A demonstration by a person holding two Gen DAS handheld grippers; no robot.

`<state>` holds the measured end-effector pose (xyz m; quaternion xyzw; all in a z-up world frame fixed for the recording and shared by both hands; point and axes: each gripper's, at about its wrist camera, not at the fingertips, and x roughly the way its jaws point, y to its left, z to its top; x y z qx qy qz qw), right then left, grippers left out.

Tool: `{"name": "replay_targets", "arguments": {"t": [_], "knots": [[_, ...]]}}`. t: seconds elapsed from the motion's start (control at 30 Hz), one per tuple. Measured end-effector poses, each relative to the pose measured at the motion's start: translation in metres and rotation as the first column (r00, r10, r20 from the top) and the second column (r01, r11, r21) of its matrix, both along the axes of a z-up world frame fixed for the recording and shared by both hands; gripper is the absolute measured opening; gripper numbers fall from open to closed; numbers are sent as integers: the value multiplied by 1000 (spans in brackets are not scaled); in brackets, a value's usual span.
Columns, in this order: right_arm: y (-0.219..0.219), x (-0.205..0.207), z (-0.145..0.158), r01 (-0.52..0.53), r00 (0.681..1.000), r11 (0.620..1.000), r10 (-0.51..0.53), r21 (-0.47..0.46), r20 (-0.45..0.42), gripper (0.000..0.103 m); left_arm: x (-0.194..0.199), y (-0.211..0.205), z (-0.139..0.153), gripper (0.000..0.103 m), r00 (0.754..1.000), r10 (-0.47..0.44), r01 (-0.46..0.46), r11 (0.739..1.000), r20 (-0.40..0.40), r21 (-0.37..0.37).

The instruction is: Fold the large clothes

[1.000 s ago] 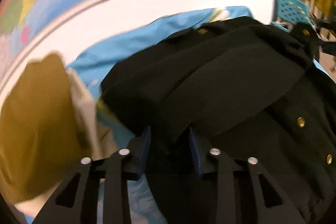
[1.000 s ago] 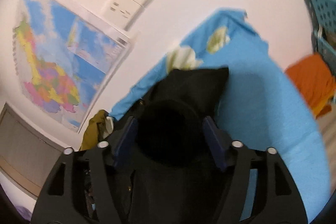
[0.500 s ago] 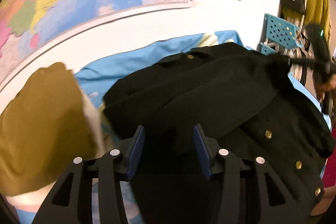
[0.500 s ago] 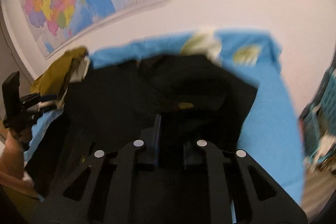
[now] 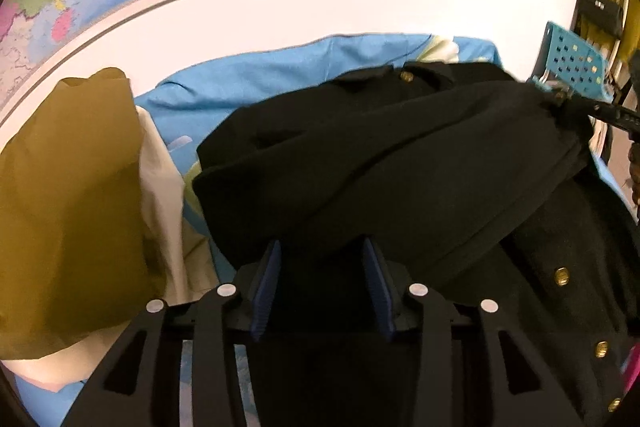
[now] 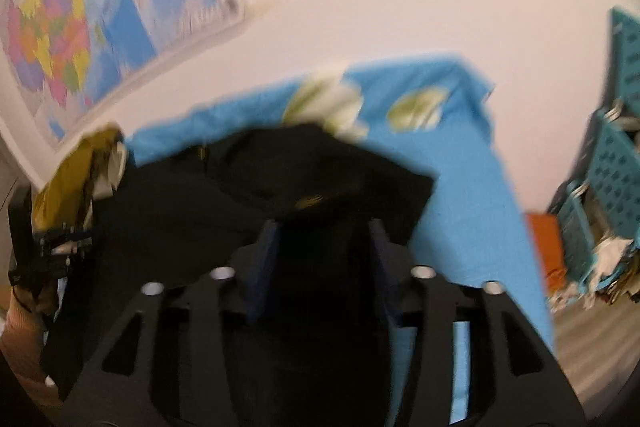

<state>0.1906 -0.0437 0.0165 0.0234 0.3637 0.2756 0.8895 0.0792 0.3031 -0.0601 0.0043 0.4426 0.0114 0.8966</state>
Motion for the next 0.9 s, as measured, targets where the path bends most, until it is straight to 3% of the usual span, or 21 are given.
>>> {"name": "replay_targets", "arguments": {"t": [0.07,0.13,0.23,0.33,0.43,0.53,0.67,0.73,0.83,0.9], "knots": [[-4,-16,16,-24,998,999,22,38,53,54,-7,0,10,47,999,-21,22,999,35,-25],[13,-29,21,-155,987,987,152,48,58,54,-10,0,14,48,998,-39,40,999,43,-31],[50,-28,7,-250,967,967,252,-53,25,52,-3,-4,8,48,999,-42,42,999,32,-21],[73,-9,-15,-273,962,957,270,-93,-46,51,8,-2,-5,47,1000,-19,19,999,-2,-28],[83,13,-41,-233,971,958,219,-166,-98,44,12,0,-15,48,1000,-5,5,1000,-17,-27],[78,27,-54,-229,964,967,209,-115,-168,44,11,1,-15,52,1000,12,-12,1000,-9,-2],[53,5,-25,-242,963,970,240,-1,-124,66,-8,6,-1,57,999,35,-35,999,27,-15],[31,-13,-10,-256,959,965,262,66,-112,67,-28,12,8,59,998,37,-35,998,53,-43],[-5,-37,-5,-242,956,961,260,134,-138,74,-58,21,17,71,997,41,-36,996,72,-76],[-28,-53,-8,-210,957,965,236,159,-166,75,-80,28,18,76,996,47,-37,990,72,-139]]}}
